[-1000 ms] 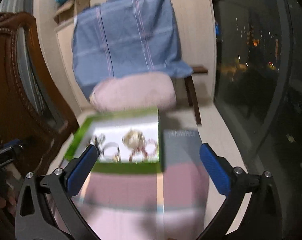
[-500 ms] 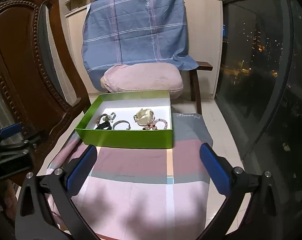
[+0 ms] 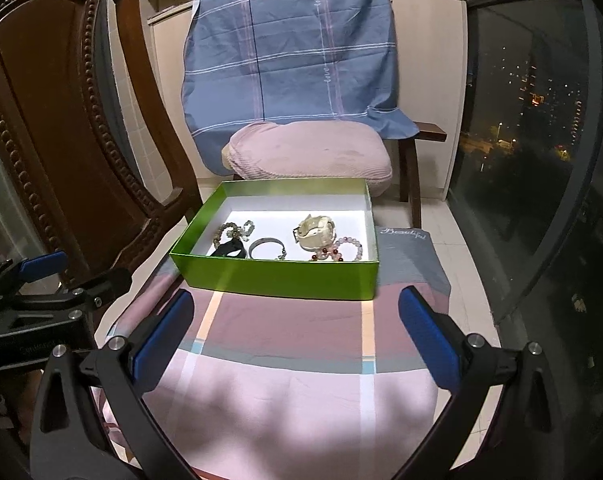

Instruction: Organize jewelry

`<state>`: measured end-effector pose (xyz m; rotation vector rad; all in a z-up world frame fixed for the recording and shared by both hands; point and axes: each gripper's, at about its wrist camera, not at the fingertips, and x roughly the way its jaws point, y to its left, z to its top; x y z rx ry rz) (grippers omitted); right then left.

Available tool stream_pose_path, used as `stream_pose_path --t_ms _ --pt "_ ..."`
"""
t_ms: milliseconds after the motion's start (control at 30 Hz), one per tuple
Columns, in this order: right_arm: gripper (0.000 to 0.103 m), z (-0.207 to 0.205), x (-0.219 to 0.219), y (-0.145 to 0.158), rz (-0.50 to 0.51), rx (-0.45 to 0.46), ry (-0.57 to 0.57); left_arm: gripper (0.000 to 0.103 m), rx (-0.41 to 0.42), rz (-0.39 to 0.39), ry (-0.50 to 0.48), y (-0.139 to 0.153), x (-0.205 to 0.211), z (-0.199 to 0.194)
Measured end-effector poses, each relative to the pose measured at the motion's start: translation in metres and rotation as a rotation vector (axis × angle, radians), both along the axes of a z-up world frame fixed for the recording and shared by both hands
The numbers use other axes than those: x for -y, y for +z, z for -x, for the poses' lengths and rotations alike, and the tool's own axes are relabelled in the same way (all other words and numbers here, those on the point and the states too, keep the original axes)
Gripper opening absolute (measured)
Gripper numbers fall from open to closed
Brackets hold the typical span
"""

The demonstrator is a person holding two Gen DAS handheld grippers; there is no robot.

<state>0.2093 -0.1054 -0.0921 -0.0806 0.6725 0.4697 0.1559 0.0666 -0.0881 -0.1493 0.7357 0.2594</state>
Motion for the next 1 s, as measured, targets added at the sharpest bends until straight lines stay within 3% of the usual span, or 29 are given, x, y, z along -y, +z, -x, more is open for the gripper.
stream_pose_path --t_ms 400,1000 --pt "0.1 -0.001 -0.002 0.002 -0.008 -0.002 0.001 0.099 -0.003 0.04 0.017 -0.003 -0.002 -0.005" --pt "0.1 -0.008 0.008 0.002 -0.015 -0.001 -0.033 0.099 -0.01 -0.005 0.005 -0.004 0.002 -0.004"
